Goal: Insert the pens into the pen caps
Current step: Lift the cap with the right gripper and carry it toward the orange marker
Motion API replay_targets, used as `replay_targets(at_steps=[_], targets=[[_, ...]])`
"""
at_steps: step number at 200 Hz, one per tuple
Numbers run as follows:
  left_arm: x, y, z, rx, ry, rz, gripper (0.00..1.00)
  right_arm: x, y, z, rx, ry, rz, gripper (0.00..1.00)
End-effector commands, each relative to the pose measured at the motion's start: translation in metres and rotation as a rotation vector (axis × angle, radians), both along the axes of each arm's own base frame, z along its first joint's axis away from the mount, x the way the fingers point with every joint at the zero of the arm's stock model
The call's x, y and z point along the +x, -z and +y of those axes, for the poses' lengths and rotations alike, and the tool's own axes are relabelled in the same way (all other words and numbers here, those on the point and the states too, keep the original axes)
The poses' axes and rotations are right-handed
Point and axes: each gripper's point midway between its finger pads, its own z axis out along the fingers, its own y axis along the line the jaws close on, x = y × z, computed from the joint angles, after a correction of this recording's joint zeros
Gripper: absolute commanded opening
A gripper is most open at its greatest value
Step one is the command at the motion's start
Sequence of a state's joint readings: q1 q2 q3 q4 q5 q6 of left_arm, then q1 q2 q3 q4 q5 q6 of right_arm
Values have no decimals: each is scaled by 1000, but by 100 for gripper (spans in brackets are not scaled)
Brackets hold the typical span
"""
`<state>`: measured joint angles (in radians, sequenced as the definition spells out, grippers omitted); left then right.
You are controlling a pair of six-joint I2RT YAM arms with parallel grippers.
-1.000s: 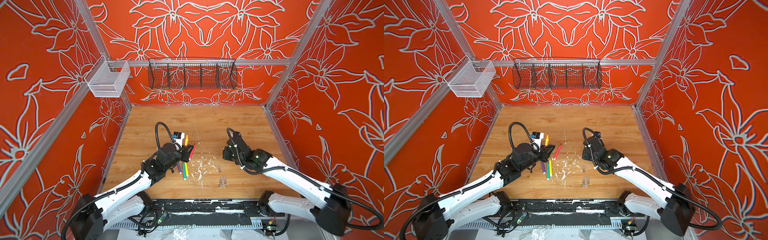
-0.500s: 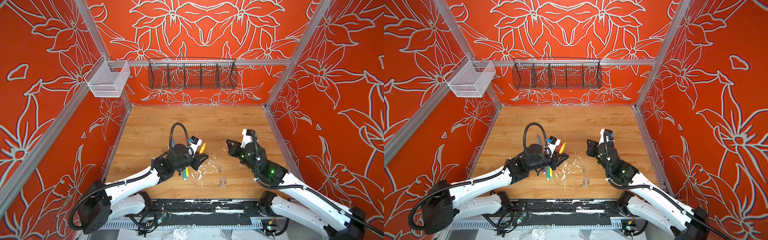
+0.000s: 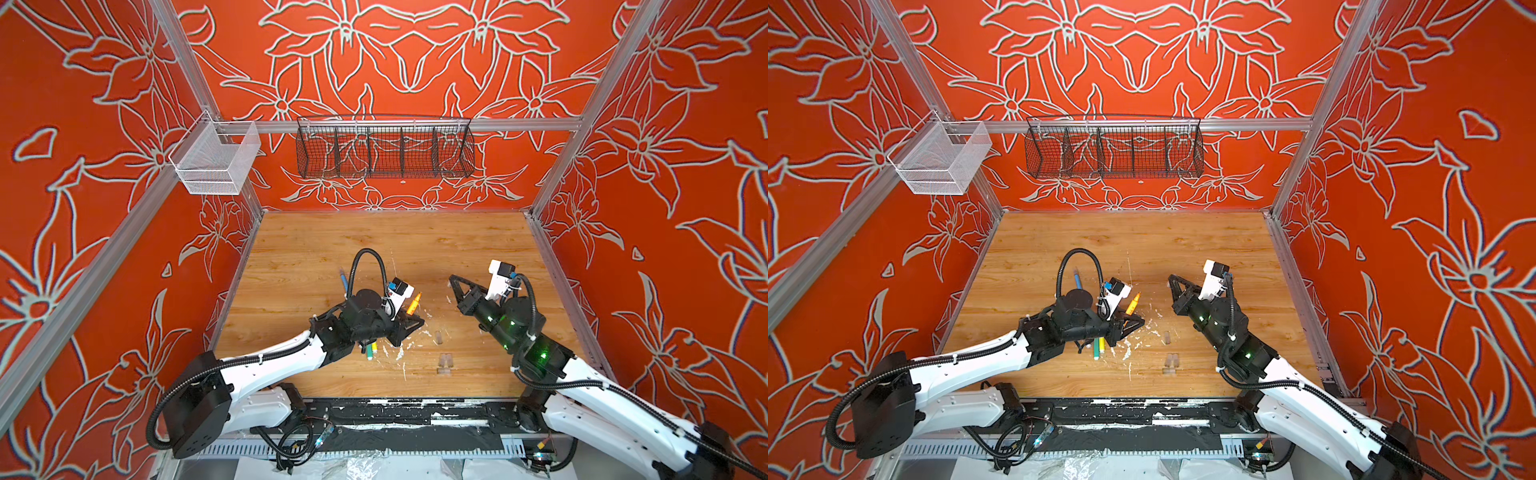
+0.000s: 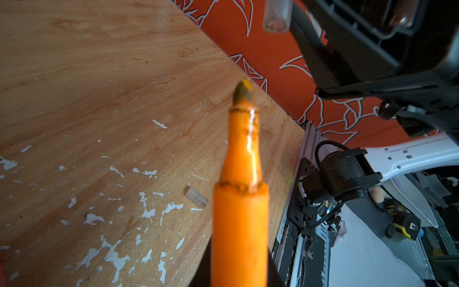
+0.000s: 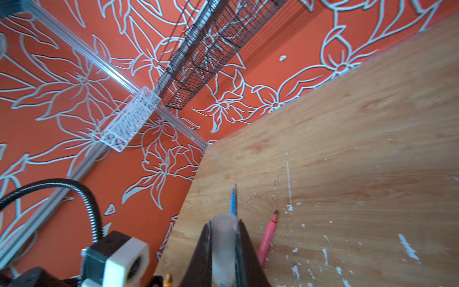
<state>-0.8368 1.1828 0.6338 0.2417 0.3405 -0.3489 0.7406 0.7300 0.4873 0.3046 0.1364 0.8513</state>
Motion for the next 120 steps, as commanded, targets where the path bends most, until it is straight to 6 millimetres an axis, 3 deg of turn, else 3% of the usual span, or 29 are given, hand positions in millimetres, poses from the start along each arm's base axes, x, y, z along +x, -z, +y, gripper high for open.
replay_targets(at_steps=[1, 24, 52, 72, 120], targets=[[-6, -15, -7, -50, 37, -21, 0, -12, -16, 12, 99, -103, -51, 0], [-9, -17, -7, -61, 47, -21, 0, -12, -9, 8, 111, -84, -19, 0], [-11, -17, -8, -66, 55, -25, 0, -20, -25, 10, 110, -125, -57, 0], [-13, -18, -9, -73, 61, -20, 0, -19, -18, 11, 120, -124, -29, 0], [-18, -17, -10, -76, 84, -31, 0, -19, -24, 35, 132, -224, -19, 0]])
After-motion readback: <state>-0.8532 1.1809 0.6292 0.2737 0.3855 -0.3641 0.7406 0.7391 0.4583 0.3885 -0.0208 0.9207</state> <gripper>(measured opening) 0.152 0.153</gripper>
